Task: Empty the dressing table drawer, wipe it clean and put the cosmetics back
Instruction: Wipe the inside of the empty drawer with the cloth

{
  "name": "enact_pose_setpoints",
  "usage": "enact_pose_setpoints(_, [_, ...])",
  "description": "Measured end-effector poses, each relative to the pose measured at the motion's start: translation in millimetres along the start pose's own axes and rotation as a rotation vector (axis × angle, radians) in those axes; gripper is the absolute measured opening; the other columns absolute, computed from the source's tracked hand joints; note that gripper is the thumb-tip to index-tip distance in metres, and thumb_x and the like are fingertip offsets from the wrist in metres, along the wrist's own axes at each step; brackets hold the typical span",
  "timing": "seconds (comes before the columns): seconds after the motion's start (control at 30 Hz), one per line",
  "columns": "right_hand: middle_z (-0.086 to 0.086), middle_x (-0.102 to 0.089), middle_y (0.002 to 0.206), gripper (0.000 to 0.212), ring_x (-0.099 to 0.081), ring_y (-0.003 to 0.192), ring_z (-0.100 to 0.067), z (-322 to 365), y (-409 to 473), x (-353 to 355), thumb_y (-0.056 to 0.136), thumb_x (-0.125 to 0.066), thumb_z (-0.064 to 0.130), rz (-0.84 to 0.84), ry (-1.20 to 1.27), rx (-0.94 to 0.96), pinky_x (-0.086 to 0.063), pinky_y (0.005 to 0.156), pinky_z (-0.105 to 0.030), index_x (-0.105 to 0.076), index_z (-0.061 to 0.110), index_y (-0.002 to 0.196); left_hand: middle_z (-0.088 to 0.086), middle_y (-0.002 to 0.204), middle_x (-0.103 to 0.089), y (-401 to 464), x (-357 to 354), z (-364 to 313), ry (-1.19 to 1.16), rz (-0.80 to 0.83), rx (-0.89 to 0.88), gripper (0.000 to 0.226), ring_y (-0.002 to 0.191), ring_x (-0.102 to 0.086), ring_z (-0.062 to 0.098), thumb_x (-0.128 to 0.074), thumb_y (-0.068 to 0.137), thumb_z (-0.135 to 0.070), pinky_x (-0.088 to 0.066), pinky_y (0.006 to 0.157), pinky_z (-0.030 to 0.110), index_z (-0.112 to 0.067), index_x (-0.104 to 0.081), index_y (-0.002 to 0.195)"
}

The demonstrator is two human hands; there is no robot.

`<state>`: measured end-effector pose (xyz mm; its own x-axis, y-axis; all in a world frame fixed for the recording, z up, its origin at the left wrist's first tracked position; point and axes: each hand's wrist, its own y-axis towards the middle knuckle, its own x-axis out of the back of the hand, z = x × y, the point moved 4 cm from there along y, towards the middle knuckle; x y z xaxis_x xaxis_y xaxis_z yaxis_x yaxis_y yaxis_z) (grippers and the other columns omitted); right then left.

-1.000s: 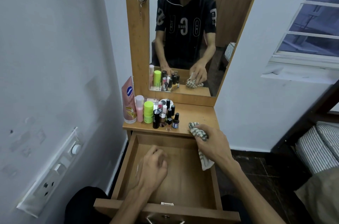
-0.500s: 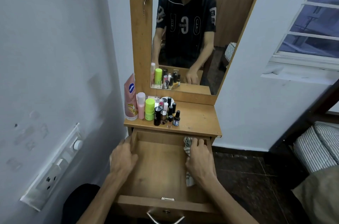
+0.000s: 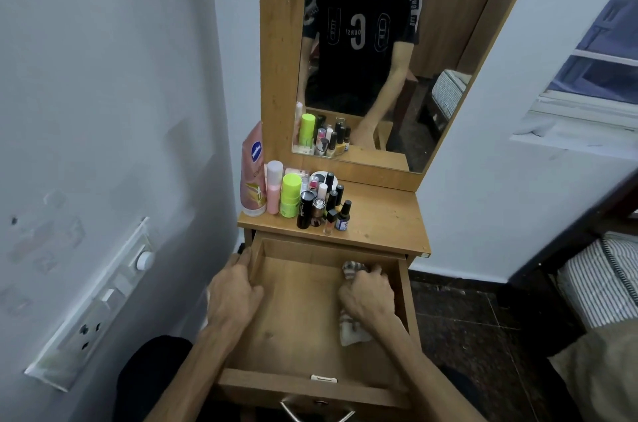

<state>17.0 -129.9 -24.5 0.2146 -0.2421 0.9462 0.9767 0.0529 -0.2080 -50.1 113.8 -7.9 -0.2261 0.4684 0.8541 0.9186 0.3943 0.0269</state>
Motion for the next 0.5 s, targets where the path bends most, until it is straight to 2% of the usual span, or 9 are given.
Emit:
enact_pose_setpoints(0.13, [-0.016,-0.048,0.134,0.036,-0.055,0.119,-0.034,32.1,-1.2,-6.0,0.098,-0.054,0.029,0.051,0.04,0.103,-0.049,0.106,-0.044,-0.068,0.004,0.121,0.001,0.121,-0.061,-1.1,-1.0,-1.9,-0.038,0.015,0.012,0.072,0.097,-0.065,0.021,-0.067,0.078,-0.009,-0.058,0.092,0.038,-0.021,-0.049,0.148])
enact_pose_setpoints(0.23, [-0.013,-0.051,0.134,0.039,-0.059,0.118,-0.035,76.0,0.2,-17.6,0.095,-0.062,0.028,0.081,0.067,0.231,-0.05,0.102,-0.042,-0.065,0.007,0.127,0.001,0.114,-0.061,-3.1,2.2,-2.7,-0.058,0.007,0.005,0.066,0.094,-0.065,0.024,-0.066,0.076,-0.013,-0.058,0.089,0.042,-0.023,-0.054,0.14])
enact_pose_setpoints(0.3, [-0.014,-0.053,0.131,0.038,-0.061,0.115,-0.037,107.0,1.4,-26.7,0.093,-0.063,0.027,0.107,0.109,0.303,-0.053,0.1,-0.041,-0.066,0.011,0.128,0.002,0.106,-0.061,-3.1,4.8,-4.5,-0.069,-0.007,-0.009,0.053,0.091,-0.065,0.027,-0.064,0.076,-0.018,-0.057,0.083,0.041,-0.021,-0.058,0.129])
enact_pose_setpoints(0.4, [-0.02,-0.053,0.128,0.034,-0.061,0.111,-0.042,135.4,0.6,-34.5,0.097,-0.058,0.03,0.151,0.174,0.299,-0.053,0.097,-0.042,-0.067,0.011,0.123,0.004,0.101,-0.062,-4.6,5.6,-8.2,-0.081,-0.03,-0.027,0.042,0.089,-0.066,0.03,-0.06,0.077,-0.021,-0.054,0.076,0.037,-0.019,-0.059,0.119])
enact_pose_setpoints(0.5, [-0.018,-0.068,0.115,0.03,-0.065,0.104,-0.032,134.9,-12.6,-33.7,0.097,-0.056,0.036,0.309,0.297,0.337,-0.057,0.092,-0.04,-0.068,0.011,0.109,0.006,0.102,-0.065,-5.2,7.3,-6.1,-0.13,-0.094,0.007,0.029,0.083,-0.059,0.025,-0.054,0.088,-0.018,-0.048,0.077,0.035,-0.017,-0.062,0.116])
